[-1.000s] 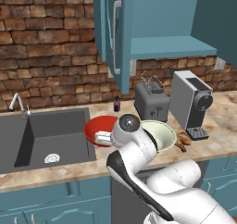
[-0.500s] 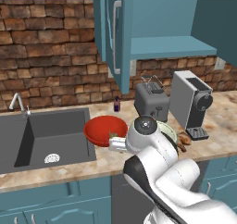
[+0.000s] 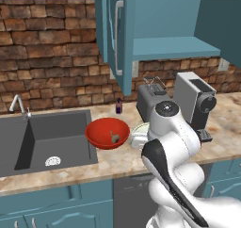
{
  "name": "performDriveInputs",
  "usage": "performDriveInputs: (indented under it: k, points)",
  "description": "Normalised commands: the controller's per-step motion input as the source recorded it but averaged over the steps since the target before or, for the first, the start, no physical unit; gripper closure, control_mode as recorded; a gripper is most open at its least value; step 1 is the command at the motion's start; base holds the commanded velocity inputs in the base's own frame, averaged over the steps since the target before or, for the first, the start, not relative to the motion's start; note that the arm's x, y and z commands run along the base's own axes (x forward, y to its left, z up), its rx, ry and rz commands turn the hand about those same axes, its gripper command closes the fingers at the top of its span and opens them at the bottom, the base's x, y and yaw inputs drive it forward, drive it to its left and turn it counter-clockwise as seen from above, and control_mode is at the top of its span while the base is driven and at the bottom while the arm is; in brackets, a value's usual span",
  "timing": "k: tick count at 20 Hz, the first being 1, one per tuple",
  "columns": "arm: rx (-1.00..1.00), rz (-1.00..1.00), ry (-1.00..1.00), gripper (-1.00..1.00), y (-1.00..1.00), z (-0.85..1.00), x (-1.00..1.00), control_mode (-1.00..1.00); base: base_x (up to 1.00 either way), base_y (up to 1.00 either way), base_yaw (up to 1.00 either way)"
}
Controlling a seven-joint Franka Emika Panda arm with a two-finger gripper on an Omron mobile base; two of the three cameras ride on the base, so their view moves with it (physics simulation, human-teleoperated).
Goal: Pick both bowls and place them on the counter. Then place the chicken drumstick in one bowl and place the garlic in the other bowl.
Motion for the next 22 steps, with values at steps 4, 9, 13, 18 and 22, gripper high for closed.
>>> performDriveInputs:
  k: [4, 9, 13, 18, 22]
  points:
    - [0.00, 0.00, 0.00, -1.00, -0.77, -0.27, -0.19, -1.00, 0.00, 0.00, 0.00]
    - [0.00, 0.00, 0.00, -1.00, -0.79, -0.38, -0.28, -1.00, 0.00, 0.00, 0.00]
    - [0.01, 0.01, -0.06, -1.00, -0.79, -0.40, -0.10, -1.00, 0.00, 0.00, 0.00]
    - [0.04, 0.05, -0.13, -1.00, -0.79, -0.41, -0.04, -1.00, 0.00, 0.00, 0.00]
    - [0.00, 0.01, -0.02, -1.00, -0.30, -0.28, 0.07, -1.00, 0.00, 0.00, 0.00]
